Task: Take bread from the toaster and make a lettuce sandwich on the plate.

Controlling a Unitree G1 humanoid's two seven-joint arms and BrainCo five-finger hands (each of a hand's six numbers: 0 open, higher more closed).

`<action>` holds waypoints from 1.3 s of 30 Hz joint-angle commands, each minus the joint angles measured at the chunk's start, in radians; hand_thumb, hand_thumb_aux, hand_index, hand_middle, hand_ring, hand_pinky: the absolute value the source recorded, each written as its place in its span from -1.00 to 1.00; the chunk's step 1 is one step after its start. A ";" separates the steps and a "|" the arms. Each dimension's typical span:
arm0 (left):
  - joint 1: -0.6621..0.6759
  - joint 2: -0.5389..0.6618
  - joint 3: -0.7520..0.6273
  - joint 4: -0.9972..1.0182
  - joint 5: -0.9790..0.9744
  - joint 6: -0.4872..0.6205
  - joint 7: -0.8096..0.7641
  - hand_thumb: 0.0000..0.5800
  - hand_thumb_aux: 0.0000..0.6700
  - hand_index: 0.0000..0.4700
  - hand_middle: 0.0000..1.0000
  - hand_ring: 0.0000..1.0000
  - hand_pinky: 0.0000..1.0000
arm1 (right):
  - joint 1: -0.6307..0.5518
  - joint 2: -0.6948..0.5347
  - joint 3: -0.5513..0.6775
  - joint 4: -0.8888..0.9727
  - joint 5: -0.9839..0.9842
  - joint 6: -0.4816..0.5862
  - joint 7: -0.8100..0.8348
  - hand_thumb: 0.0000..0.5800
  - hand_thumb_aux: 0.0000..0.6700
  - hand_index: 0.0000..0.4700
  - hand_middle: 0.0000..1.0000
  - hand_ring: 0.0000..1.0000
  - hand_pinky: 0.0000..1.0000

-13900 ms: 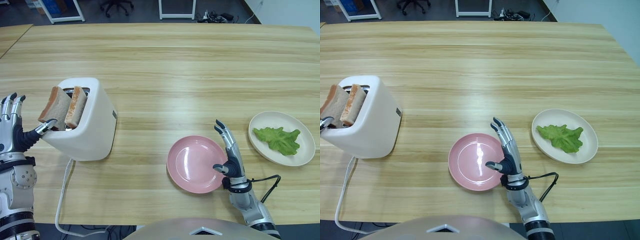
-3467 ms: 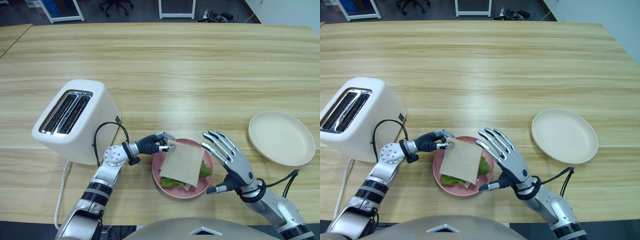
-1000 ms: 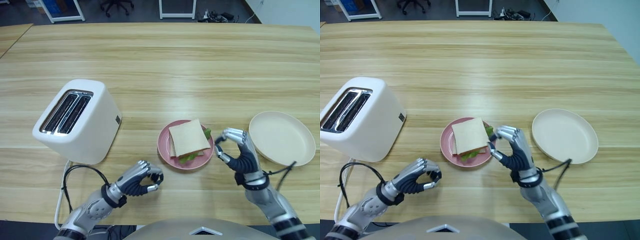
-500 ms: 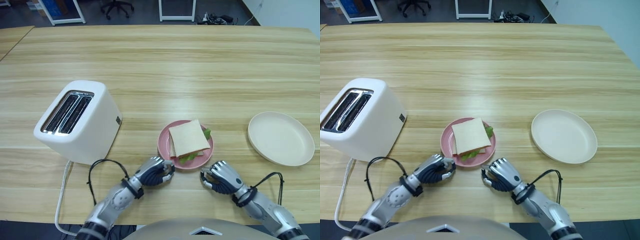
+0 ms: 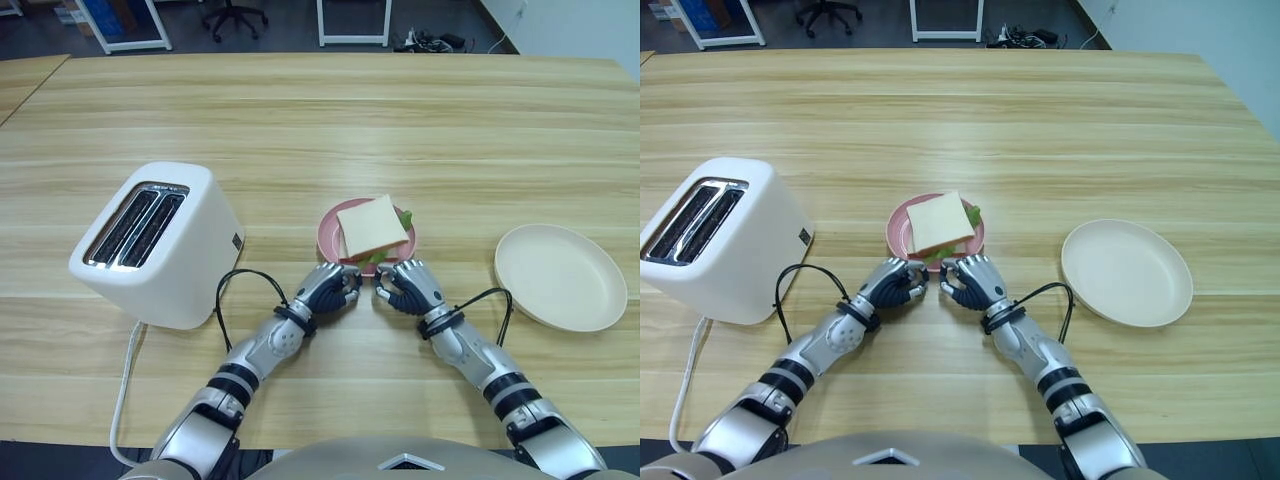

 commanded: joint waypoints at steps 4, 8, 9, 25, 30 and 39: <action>0.088 0.013 -0.033 0.060 0.013 -0.011 0.041 1.00 1.00 1.00 1.00 1.00 1.00 | 0.045 -0.002 0.032 0.075 0.034 -0.026 -0.035 1.00 1.00 1.00 1.00 1.00 1.00; 0.204 0.005 0.006 -0.132 -0.114 -0.162 0.036 -0.79 -0.89 -0.89 -1.00 -1.00 -1.00 | 0.195 -0.054 -0.005 -0.177 0.053 -0.078 -0.088 -0.91 -0.95 -0.95 -1.00 -1.00 -1.00; 0.242 0.001 0.013 -0.190 -0.152 -0.195 0.029 -1.00 -1.00 -1.00 -1.00 -1.00 -1.00 | 0.238 -0.067 -0.023 -0.244 0.052 -0.075 -0.100 -1.00 -1.00 -1.00 -1.00 -1.00 -1.00; 0.367 -0.145 0.222 -0.280 -0.328 -0.422 0.064 -1.00 -1.00 -1.00 -1.00 -1.00 -1.00 | 0.358 0.032 -0.162 -0.277 0.188 -0.293 -0.279 -1.00 -1.00 -1.00 -1.00 -1.00 -1.00; 0.371 -0.167 0.248 -0.274 -0.314 -0.427 0.059 -1.00 -1.00 -1.00 -1.00 -1.00 -1.00 | 0.354 0.037 -0.165 -0.258 0.196 -0.333 -0.265 -1.00 -1.00 -1.00 -1.00 -1.00 -1.00; 0.384 -0.196 0.263 -0.276 -0.334 -0.418 0.019 -1.00 -1.00 -1.00 -1.00 -1.00 -1.00 | 0.366 0.049 -0.175 -0.250 0.204 -0.366 -0.240 -1.00 -1.00 -1.00 -1.00 -1.00 -1.00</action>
